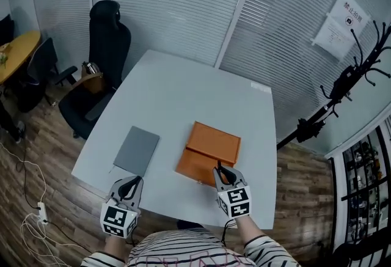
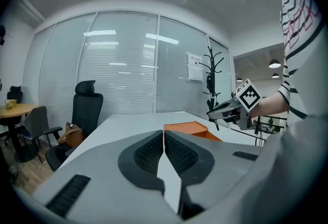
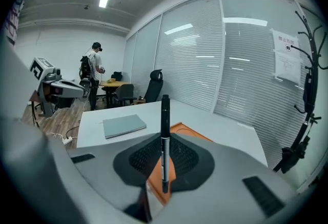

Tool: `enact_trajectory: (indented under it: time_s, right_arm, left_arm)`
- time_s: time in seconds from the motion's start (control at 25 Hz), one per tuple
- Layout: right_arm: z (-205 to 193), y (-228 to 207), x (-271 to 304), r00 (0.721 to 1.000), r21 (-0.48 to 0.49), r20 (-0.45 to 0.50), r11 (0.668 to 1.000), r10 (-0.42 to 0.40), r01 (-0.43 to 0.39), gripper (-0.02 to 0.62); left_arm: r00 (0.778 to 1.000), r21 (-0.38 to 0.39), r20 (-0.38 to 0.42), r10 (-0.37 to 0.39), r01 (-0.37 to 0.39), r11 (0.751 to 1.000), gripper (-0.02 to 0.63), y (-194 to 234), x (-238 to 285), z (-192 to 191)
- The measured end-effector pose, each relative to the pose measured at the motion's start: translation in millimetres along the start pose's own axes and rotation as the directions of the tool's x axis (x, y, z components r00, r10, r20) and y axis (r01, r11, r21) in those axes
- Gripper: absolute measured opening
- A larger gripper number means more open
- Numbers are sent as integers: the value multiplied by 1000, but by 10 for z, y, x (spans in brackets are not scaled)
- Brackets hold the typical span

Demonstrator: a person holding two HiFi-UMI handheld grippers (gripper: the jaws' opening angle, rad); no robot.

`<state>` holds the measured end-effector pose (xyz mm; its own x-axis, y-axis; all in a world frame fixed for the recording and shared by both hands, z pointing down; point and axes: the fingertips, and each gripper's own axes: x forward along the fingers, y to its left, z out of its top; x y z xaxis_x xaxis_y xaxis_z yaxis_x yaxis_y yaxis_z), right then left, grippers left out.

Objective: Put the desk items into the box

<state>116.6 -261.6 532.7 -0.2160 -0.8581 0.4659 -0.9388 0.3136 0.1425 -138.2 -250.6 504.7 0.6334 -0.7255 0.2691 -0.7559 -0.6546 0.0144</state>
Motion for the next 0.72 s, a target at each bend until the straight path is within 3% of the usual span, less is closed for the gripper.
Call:
enact_trajectory:
  time_s: [0.72]
  right_arm:
    - [-382,-11,831,974,-117,-199,984,107,-132,61]
  left_arm:
    - [999,-41,-22,41,-42,998,29,14,207,-89]
